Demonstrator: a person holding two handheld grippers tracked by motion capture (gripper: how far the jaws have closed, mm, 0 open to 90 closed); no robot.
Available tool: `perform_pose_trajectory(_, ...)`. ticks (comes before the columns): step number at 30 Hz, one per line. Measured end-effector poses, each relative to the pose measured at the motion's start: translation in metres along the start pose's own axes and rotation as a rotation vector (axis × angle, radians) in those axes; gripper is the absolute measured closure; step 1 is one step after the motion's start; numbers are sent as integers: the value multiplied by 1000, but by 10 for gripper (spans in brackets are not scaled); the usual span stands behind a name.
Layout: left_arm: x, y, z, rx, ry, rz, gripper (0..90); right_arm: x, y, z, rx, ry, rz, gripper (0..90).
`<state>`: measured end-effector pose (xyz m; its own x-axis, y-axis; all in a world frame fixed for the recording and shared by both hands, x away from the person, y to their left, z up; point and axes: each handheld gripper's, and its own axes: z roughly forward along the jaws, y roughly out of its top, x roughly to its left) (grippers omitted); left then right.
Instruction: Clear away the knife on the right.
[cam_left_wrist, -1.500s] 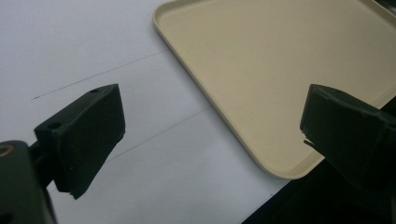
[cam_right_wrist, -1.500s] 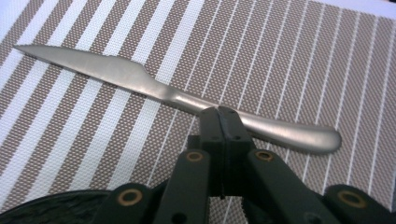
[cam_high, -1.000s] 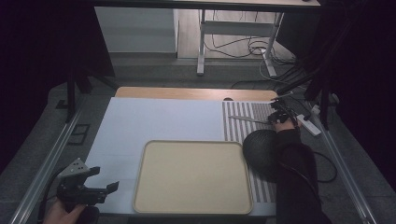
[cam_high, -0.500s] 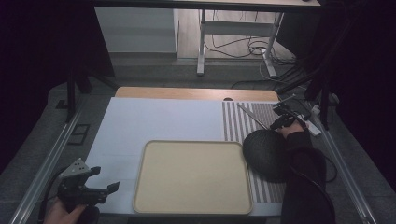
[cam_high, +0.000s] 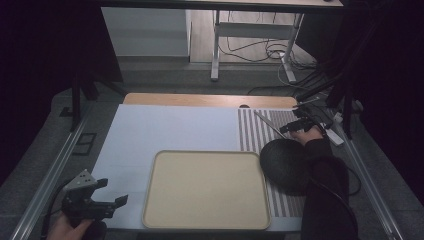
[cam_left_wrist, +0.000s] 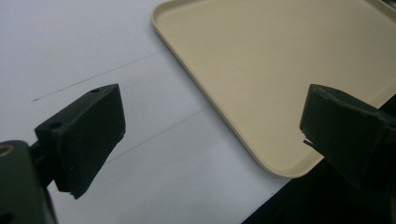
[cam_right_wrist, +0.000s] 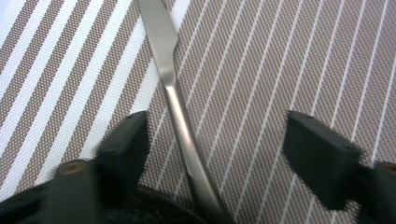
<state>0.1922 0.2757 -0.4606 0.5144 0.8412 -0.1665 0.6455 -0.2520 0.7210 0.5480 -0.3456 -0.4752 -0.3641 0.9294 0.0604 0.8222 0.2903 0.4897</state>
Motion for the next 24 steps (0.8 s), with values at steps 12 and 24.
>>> perform_pose_trajectory(12, 0, 0, 0, 0, -2, 0, 65, 25, 6, 24, 103, -39, -101, 0)
perform_pose_trajectory(24, 0, 0, 0, 3, -3, 1, 66, 22, 5, 27, 83, -40, -160, 368)
